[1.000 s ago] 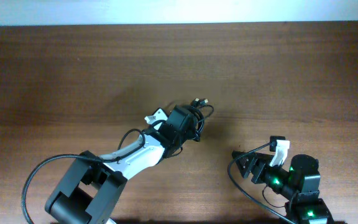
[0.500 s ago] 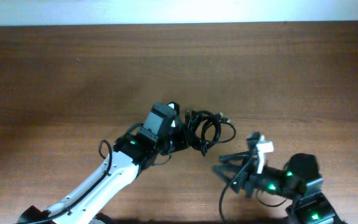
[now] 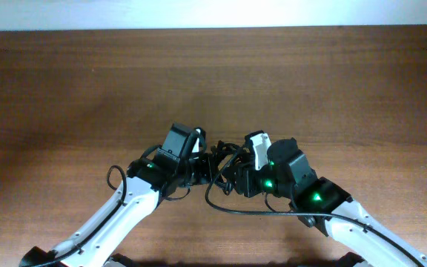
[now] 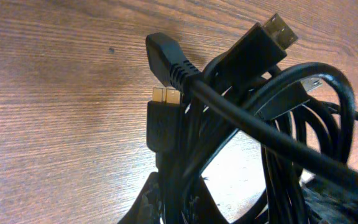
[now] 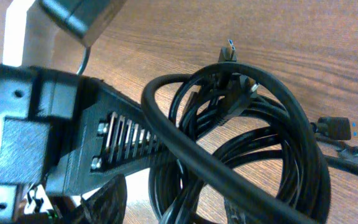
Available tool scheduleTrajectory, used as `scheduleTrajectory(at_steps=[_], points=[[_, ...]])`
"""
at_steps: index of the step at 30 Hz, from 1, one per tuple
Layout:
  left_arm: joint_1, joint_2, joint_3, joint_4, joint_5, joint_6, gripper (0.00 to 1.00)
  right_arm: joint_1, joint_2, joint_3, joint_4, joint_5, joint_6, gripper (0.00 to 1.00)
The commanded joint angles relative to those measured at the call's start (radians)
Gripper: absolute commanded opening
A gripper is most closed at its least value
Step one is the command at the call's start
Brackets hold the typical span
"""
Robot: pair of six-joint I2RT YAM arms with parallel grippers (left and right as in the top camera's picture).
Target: Untangle cables
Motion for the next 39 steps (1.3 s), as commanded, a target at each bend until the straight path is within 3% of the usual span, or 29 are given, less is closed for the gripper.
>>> scheduleTrajectory(at_steps=[1, 3, 5, 6, 7, 9, 11, 15, 17, 18, 20, 21, 22, 23, 24, 27, 30, 31, 33, 34, 35, 36, 38, 39], points=[[0.003, -0.012, 0.005, 0.083, 0.148, 0.097, 0.0, 0.005, 0.069, 0.018, -0.002, 0.041, 0.084, 0.48], [0.003, -0.013, 0.005, 0.086, 0.158, 0.114, 0.0, 0.005, 0.117, 0.018, -0.001, 0.047, 0.148, 0.44], [0.003, -0.018, 0.005, 0.085, 0.132, 0.125, 0.0, 0.005, 0.123, 0.018, 0.0, 0.028, 0.165, 0.21], [0.012, -0.018, 0.005, 0.076, 0.016, 0.124, 0.0, -0.005, 0.104, 0.018, 0.0, -0.039, 0.164, 0.04], [0.029, -0.018, 0.005, 0.07, -0.073, 0.123, 0.0, -0.023, 0.084, 0.018, 0.002, -0.093, 0.16, 0.04], [0.116, -0.017, 0.005, 0.031, -0.264, 0.029, 0.0, -0.137, -0.021, 0.018, 0.09, -0.473, 0.014, 0.04], [0.194, -0.017, 0.005, 0.026, -0.217, -0.143, 0.04, -0.221, -0.078, 0.018, 0.183, -0.751, -0.065, 0.04], [0.327, -0.018, 0.005, 0.03, -0.126, -0.169, 0.0, -0.312, -0.072, 0.018, 0.084, -0.802, -0.128, 0.04], [0.516, -0.017, 0.005, 0.056, 0.265, -0.169, 0.0, -0.362, -0.072, 0.018, -0.127, -0.481, -0.126, 0.04], [0.558, -0.017, 0.005, 0.073, 0.407, -0.169, 0.0, -0.362, -0.071, 0.018, -0.188, -0.406, -0.124, 0.15], [0.569, -0.017, 0.005, 0.083, 0.443, -0.128, 0.0, -0.361, -0.071, 0.018, -0.208, -0.419, -0.124, 0.28], [0.559, -0.017, 0.005, 0.082, 0.379, -0.019, 0.0, -0.361, -0.071, 0.018, -0.209, -0.422, -0.123, 0.42], [0.529, -0.017, 0.005, 0.071, 0.273, 0.187, 0.0, -0.361, -0.071, 0.018, -0.211, -0.421, -0.105, 0.52], [0.489, -0.017, 0.005, 0.022, 0.088, 0.251, 0.0, -0.361, -0.071, 0.018, -0.211, -0.428, -0.097, 0.57], [0.46, -0.017, 0.005, -0.001, -0.002, 0.251, 0.0, -0.361, -0.071, 0.018, -0.209, -0.439, -0.097, 0.57], [0.376, -0.018, 0.005, 0.051, 0.114, 0.307, 0.0, -0.312, -0.07, 0.018, -0.15, -0.448, -0.074, 0.59], [0.325, -0.017, 0.005, 0.06, 0.039, 0.29, 0.0, -0.218, -0.04, 0.018, -0.153, -0.167, 0.054, 0.59], [0.326, -0.017, 0.005, 0.044, 0.005, 0.22, 0.03, -0.209, -0.026, 0.018, -0.153, -0.124, 0.064, 0.59], [0.326, -0.017, 0.005, 0.021, -0.014, 0.212, 0.55, -0.209, -0.002, 0.018, -0.164, -0.124, 0.064, 0.59], [0.326, -0.017, 0.005, -0.015, -0.054, 0.2, 0.57, -0.21, 0.008, 0.018, -0.172, -0.124, 0.064, 0.6], [0.326, -0.017, 0.005, -0.054, -0.082, 0.139, 0.72, -0.209, 0.019, 0.018, -0.179, -0.124, 0.064, 0.62], [0.325, -0.017, 0.005, -0.1, -0.099, 0.052, 0.79, -0.209, 0.028, 0.018, -0.182, -0.124, 0.064, 0.63], [0.325, -0.017, 0.005, -0.124, -0.09, -0.013, 0.74, -0.209, 0.038, 0.018, -0.185, -0.124, 0.064, 0.63], [0.325, -0.017, 0.005, -0.151, -0.091, -0.063, 0.62, -0.209, 0.04, 0.018, -0.185, -0.124, 0.064, 0.63]])
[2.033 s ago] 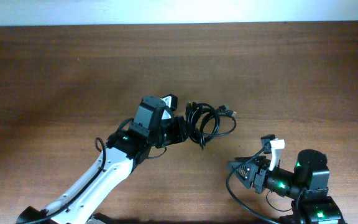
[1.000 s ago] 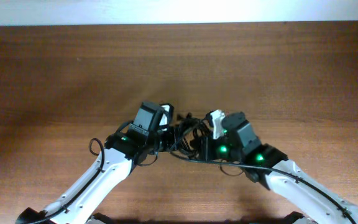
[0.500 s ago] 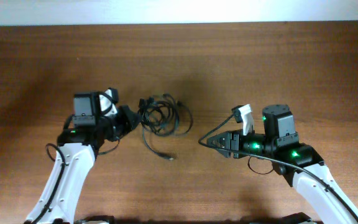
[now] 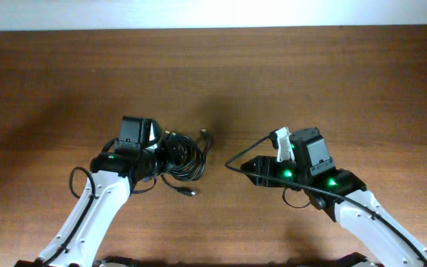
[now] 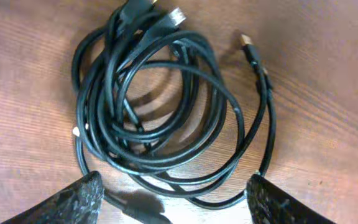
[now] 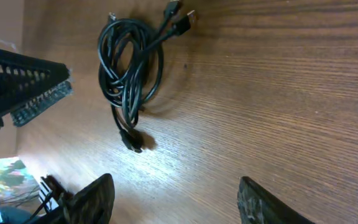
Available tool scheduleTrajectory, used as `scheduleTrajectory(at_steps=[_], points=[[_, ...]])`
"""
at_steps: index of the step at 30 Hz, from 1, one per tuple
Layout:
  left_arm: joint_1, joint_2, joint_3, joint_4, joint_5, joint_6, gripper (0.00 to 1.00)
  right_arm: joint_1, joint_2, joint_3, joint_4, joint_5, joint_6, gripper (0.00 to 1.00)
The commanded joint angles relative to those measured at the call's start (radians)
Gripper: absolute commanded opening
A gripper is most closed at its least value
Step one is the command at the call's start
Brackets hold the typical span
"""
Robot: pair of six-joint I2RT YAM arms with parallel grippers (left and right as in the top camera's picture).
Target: Untangle cables
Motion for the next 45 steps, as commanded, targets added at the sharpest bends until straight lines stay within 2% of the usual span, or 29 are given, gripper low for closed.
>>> scheduleTrajectory(at_steps=[1, 3, 5, 6, 8, 10, 11, 13, 15, 16, 17, 19, 20, 22, 24, 27, 30, 34, 36, 37, 39, 40, 42, 43, 44, 45], points=[[-0.002, 0.002, 0.0, -0.073, -0.023, -0.236, 0.54, 0.006, 0.011, 0.003, -0.002, 0.013, 0.001, 0.64], [-0.002, 0.002, -0.005, -0.105, -0.035, -0.483, 0.66, 0.006, 0.011, 0.003, -0.004, 0.013, 0.001, 0.66], [-0.002, 0.012, -0.029, -0.097, -0.112, -0.62, 0.66, 0.006, 0.011, 0.003, -0.005, 0.013, 0.001, 0.66], [-0.002, 0.031, -0.04, -0.087, -0.115, -0.635, 0.65, 0.006, 0.011, 0.003, -0.005, 0.013, 0.001, 0.66], [-0.002, 0.119, -0.061, -0.013, -0.114, -0.634, 0.63, 0.006, 0.011, 0.003, -0.005, 0.017, 0.001, 0.66], [-0.002, 0.195, -0.061, 0.043, -0.101, -0.634, 0.48, 0.006, 0.011, 0.003, -0.005, 0.018, 0.001, 0.66], [-0.009, 0.238, -0.061, 0.088, -0.09, -0.634, 0.48, 0.006, 0.011, 0.003, -0.005, 0.021, 0.001, 0.67], [-0.029, 0.277, -0.062, 0.116, -0.093, -0.634, 0.36, 0.006, 0.011, 0.003, -0.005, 0.036, 0.001, 0.67], [-0.052, 0.294, -0.062, 0.116, -0.106, -0.634, 0.18, 0.006, 0.011, 0.003, -0.006, 0.035, 0.001, 0.67], [-0.066, 0.294, -0.062, 0.116, -0.127, -0.633, 0.0, 0.006, 0.011, 0.003, -0.012, 0.035, 0.001, 0.67], [-0.077, 0.293, -0.061, 0.118, -0.138, -0.62, 0.0, 0.006, 0.011, 0.003, -0.021, 0.034, 0.001, 0.67], [-0.062, 0.262, -0.03, 0.119, -0.102, -0.492, 0.0, 0.006, 0.011, 0.003, -0.057, 0.005, 0.001, 0.67], [-0.055, 0.201, 0.005, 0.119, -0.047, -0.401, 0.0, 0.006, 0.011, 0.003, -0.048, -0.074, 0.001, 0.71], [-0.058, 0.048, 0.035, 0.119, -0.008, -0.272, 0.0, 0.007, 0.011, 0.003, 0.01, -0.225, 0.001, 0.73], [-0.078, -0.106, 0.035, 0.108, -0.008, -0.177, 0.0, 0.053, 0.011, 0.003, 0.143, -0.25, 0.002, 0.75], [-0.116, -0.259, 0.035, 0.109, 0.006, -0.172, 0.0, 0.164, 0.011, 0.003, 0.211, 0.021, 0.189, 0.75], [-0.116, -0.317, 0.035, 0.109, 0.076, -0.246, 0.0, 0.188, 0.011, 0.003, 0.214, 0.124, 0.306, 0.74], [-0.116, -0.326, 0.034, 0.101, 0.172, -0.507, 0.0, 0.188, 0.011, 0.003, 0.236, 0.131, 0.307, 0.75], [-0.116, -0.326, 0.034, 0.101, 0.192, -0.478, 0.0, 0.188, 0.011, 0.003, 0.319, 0.062, 0.286, 0.74], [-0.116, -0.326, 0.034, 0.102, 0.187, -0.415, 0.0, 0.188, 0.01, 0.003, 0.412, -0.048, 0.173, 0.74], [-0.116, -0.325, 0.034, 0.101, 0.157, -0.175, 0.0, 0.186, 0.005, 0.003, 0.422, -0.052, 0.167, 0.74], [-0.116, -0.325, 0.034, 0.102, 0.193, -0.054, 0.0, 0.186, 0.005, 0.003, 0.454, -0.052, 0.168, 0.74], [-0.116, -0.321, 0.034, 0.132, 0.395, 0.073, 0.0, 0.186, 0.006, 0.003, 0.502, 0.007, 0.169, 0.74], [-0.116, -0.321, 0.034, 0.167, 0.59, 0.126, 0.0, 0.186, 0.006, 0.003, 0.503, 0.061, 0.173, 0.69], [-0.116, -0.321, 0.034, 0.216, 0.768, 0.163, 0.0, 0.185, 0.006, 0.003, 0.503, 0.133, 0.177, 0.53], [-0.116, -0.321, 0.034, 0.226, 0.803, 0.165, 0.0, 0.182, 0.006, 0.003, 0.497, 0.164, 0.176, 0.39]])
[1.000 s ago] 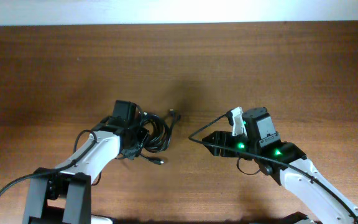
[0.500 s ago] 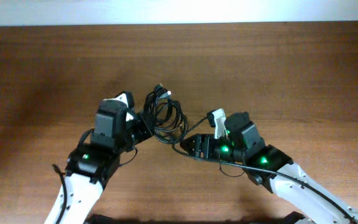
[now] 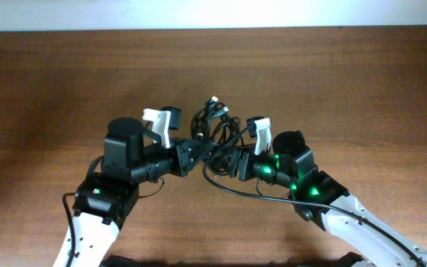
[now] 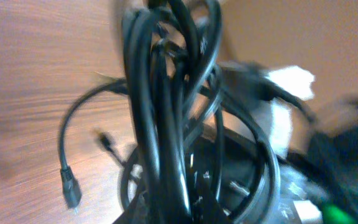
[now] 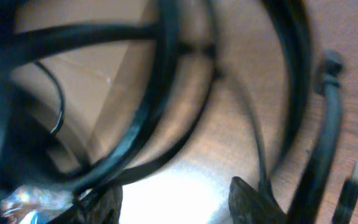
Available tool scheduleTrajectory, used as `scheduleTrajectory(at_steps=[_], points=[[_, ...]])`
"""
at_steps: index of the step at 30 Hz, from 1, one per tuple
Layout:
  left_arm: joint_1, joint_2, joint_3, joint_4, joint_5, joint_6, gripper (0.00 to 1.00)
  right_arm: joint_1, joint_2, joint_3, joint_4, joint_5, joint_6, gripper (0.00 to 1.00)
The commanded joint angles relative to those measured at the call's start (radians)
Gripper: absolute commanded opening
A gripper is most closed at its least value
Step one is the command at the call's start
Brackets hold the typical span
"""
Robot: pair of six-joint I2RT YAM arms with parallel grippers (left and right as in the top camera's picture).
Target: Untangle cables
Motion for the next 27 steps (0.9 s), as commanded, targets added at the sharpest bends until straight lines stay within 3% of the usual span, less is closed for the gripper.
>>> scheduleTrajectory(at_steps=[1, 3, 5, 6, 8, 9, 12, 13, 14, 15, 18, 20, 21, 22, 27], points=[[-0.001, -0.013, 0.016, 0.051, 0.367, 0.117, 0.0, -0.021, -0.01, 0.014, -0.056, 0.153, 0.001, 0.22], [0.063, -0.015, 0.016, 0.201, 0.427, 0.077, 0.0, -0.084, -0.01, 0.014, -0.266, 0.221, 0.001, 0.07], [0.151, -0.014, 0.016, 0.364, 0.447, 0.027, 0.0, -0.184, -0.01, 0.014, -0.42, 0.243, -0.004, 0.04], [0.2, -0.014, 0.016, 0.372, 0.418, 0.027, 0.0, -0.238, -0.01, 0.014, -0.477, 0.243, -0.004, 0.04], [0.274, -0.013, 0.016, 0.29, 0.309, 0.027, 0.02, -0.339, -0.01, 0.014, -0.544, 0.238, -0.03, 0.04], [0.283, -0.013, 0.016, 0.201, 0.228, 0.027, 0.11, -0.37, -0.011, 0.014, -0.545, 0.234, -0.061, 0.04], [0.283, -0.013, 0.016, -0.064, -0.11, 0.027, 0.22, -0.45, -0.032, 0.033, -0.541, 0.092, -0.135, 0.04], [0.283, -0.013, 0.016, -0.122, -0.188, 0.027, 0.39, -0.466, -0.049, 0.043, -0.542, 0.058, -0.165, 0.04], [0.283, -0.013, 0.016, -0.181, -0.252, 0.027, 0.79, -0.479, -0.077, 0.05, -0.543, 0.041, -0.168, 0.04], [0.283, -0.013, 0.016, -0.193, -0.256, 0.027, 0.96, -0.48, -0.102, 0.05, -0.523, -0.018, -0.168, 0.04], [0.281, -0.013, 0.016, -0.187, -0.154, 0.03, 0.99, -0.478, -0.145, 0.05, -0.33, -0.456, -0.319, 0.04], [0.281, -0.013, 0.016, -0.09, 0.134, 0.231, 0.99, -0.478, -0.147, 0.05, -0.112, -0.721, -0.324, 0.04], [0.281, -0.013, 0.016, -0.013, 0.185, 0.245, 0.99, -0.478, -0.147, 0.05, -0.099, -0.781, -0.324, 0.04], [0.266, -0.012, 0.016, 0.04, 0.191, 0.367, 0.99, -0.473, -0.147, 0.05, -0.101, -0.824, -0.316, 0.04], [0.104, 0.016, 0.016, 0.045, 0.161, 0.766, 0.99, -0.445, -0.146, 0.05, -0.101, -0.829, -0.235, 0.04]])
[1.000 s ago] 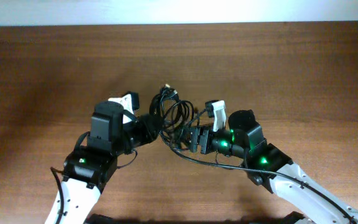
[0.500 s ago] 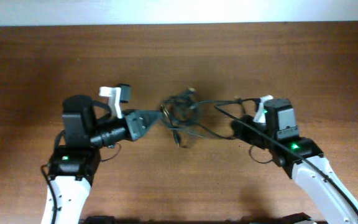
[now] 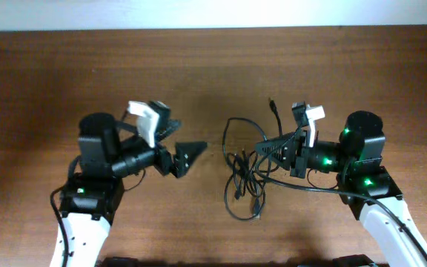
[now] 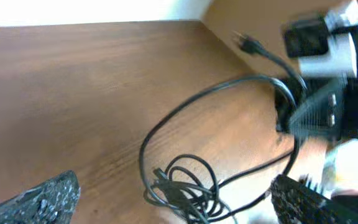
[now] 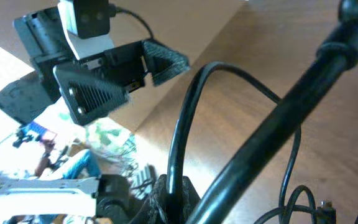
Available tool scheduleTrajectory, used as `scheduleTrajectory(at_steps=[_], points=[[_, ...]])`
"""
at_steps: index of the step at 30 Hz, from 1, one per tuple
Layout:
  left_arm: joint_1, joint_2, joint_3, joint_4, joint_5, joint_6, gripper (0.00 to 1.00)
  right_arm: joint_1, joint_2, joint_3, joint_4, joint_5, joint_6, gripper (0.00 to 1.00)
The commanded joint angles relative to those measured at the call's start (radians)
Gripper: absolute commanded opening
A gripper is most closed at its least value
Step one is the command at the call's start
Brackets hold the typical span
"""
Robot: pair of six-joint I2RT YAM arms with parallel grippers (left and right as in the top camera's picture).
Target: Untangle cables
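A loose tangle of black cables (image 3: 245, 180) lies on the wooden table (image 3: 213, 67) between the arms, and shows in the left wrist view as a small coil (image 4: 185, 186). One strand loops up from it to my right gripper (image 3: 267, 149), which is shut on that cable (image 5: 180, 140); a thicker black cable (image 5: 278, 118) crosses in front. A plug end (image 3: 271, 106) lies farther back. My left gripper (image 3: 181, 142) hovers left of the tangle, open and holding nothing, its fingers (image 4: 45, 198) set wide apart.
The table's far edge meets a pale wall (image 3: 213, 13). In the right wrist view the left arm (image 5: 98, 68) faces me across the table. Bare wood (image 3: 43, 89) lies left and behind.
The grippers were close together with the bundle raised between them. Now they are apart: the left is open and off the cables, the right holds one strand, and the tangle lies spread below.
Both grippers were buried in a tight bundle mid-table. Then they stood apart and open, the coil lying by the left one. Then they met again with the bundle lifted. Now the coil is looser, near the right gripper, one strand drawn out.
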Motion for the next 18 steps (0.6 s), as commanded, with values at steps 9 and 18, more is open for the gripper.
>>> scheduleTrajectory(at_steps=[9, 18], points=[[-0.253, 0.446, 0.01, 0.324, -0.133, 0.283, 0.64, 0.008, -0.014, 0.014, 0.01, -0.157, 0.159, 0.04], [-0.066, 0.236, 0.01, 0.36, -0.124, -0.099, 0.0, 0.008, -0.013, 0.014, 0.01, -0.067, 0.158, 0.36]])
